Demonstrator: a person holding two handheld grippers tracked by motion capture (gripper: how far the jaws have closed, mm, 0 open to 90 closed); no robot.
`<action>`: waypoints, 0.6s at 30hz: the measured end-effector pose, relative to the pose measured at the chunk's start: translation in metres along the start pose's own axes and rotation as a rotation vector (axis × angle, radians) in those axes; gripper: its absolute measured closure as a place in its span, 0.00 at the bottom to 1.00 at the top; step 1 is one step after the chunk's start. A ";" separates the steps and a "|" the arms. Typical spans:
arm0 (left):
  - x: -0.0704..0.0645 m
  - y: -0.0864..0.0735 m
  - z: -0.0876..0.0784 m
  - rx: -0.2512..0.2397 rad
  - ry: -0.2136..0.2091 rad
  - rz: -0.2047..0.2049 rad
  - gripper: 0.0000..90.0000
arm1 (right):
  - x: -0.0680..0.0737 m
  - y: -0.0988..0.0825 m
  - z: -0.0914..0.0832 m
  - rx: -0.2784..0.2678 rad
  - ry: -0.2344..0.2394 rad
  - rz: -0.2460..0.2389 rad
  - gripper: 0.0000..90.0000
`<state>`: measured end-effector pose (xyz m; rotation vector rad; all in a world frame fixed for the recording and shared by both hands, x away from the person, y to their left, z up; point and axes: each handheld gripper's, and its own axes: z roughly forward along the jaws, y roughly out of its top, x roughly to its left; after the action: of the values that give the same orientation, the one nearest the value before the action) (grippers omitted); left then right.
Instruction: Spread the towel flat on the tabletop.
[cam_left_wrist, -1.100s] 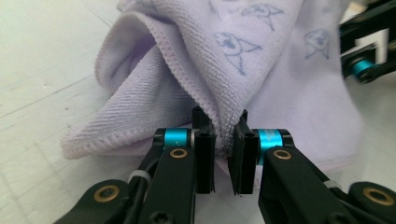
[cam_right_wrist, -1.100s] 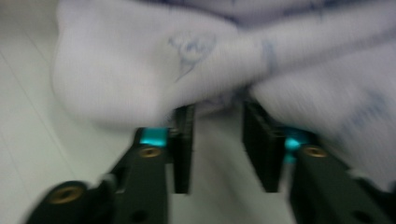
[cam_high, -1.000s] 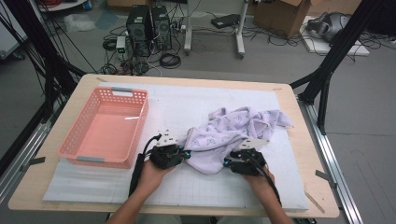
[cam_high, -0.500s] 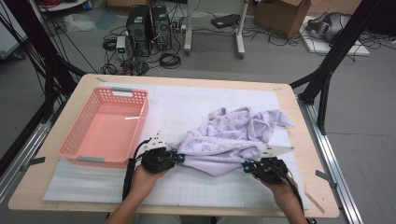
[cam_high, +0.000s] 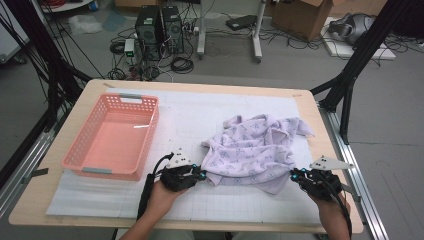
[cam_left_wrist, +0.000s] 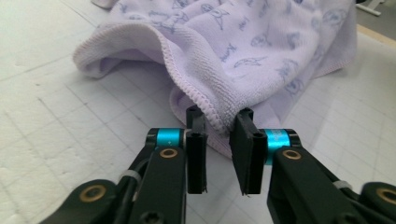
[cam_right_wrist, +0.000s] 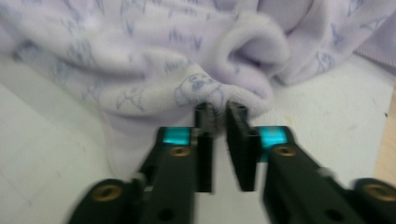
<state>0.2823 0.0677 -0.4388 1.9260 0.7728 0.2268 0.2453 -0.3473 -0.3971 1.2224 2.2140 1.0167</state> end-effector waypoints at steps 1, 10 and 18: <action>0.000 0.000 0.000 -0.005 0.008 0.009 0.90 | 0.000 0.001 0.000 -0.021 -0.001 0.013 0.80; 0.001 0.002 -0.010 -0.058 0.001 -0.006 0.94 | -0.002 -0.006 0.031 -0.019 0.042 0.075 0.65; -0.006 -0.004 -0.048 -0.127 -0.005 -0.020 0.94 | 0.005 -0.012 0.004 0.036 0.160 -0.014 0.93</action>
<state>0.2533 0.1006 -0.4178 1.7981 0.7563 0.2523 0.2386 -0.3454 -0.4088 1.1758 2.3680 1.1092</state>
